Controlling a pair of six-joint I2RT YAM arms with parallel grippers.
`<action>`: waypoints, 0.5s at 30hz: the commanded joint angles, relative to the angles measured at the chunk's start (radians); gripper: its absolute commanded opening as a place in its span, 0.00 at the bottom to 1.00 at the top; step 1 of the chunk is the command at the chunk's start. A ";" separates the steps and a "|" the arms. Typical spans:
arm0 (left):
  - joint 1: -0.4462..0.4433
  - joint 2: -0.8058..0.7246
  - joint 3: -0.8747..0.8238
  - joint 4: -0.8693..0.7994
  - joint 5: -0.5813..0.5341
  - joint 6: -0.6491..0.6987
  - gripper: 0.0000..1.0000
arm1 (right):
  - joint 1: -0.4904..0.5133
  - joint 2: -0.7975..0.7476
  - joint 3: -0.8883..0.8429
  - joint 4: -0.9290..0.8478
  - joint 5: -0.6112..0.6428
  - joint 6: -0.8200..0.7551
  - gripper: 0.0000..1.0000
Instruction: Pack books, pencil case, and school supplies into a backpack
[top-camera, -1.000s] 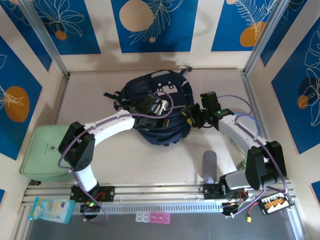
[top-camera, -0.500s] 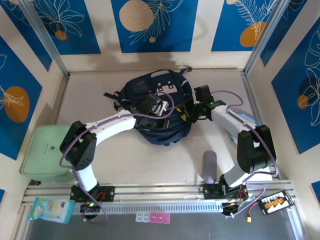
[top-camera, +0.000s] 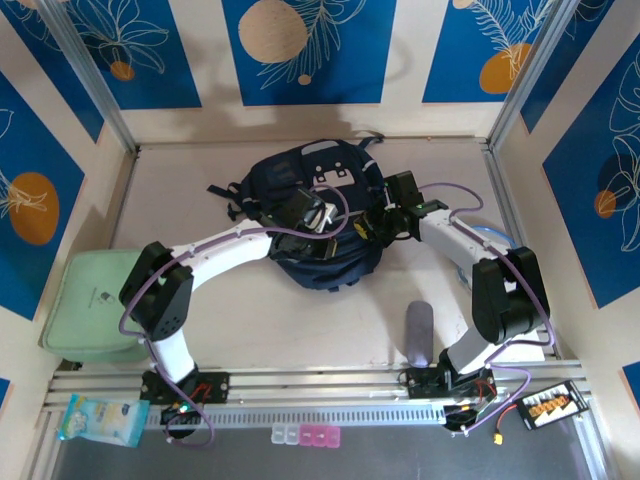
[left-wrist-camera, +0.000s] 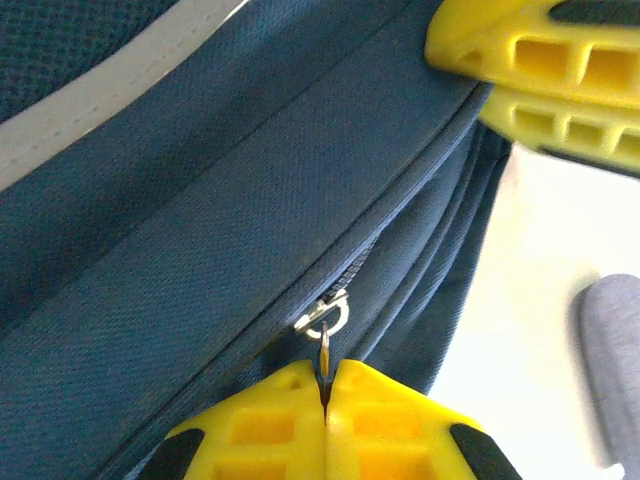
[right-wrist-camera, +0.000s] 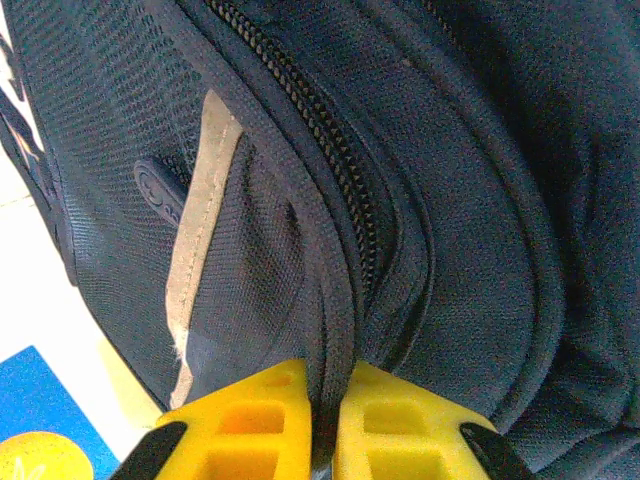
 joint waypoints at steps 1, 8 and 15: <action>0.004 -0.058 0.041 -0.149 -0.089 0.119 0.00 | -0.010 -0.001 0.026 -0.015 0.072 -0.041 0.08; 0.045 -0.165 -0.013 -0.312 -0.186 0.223 0.00 | -0.026 -0.009 0.050 -0.064 0.142 -0.084 0.04; 0.119 -0.190 -0.064 -0.359 -0.232 0.281 0.00 | -0.026 -0.009 0.061 -0.064 0.143 -0.104 0.04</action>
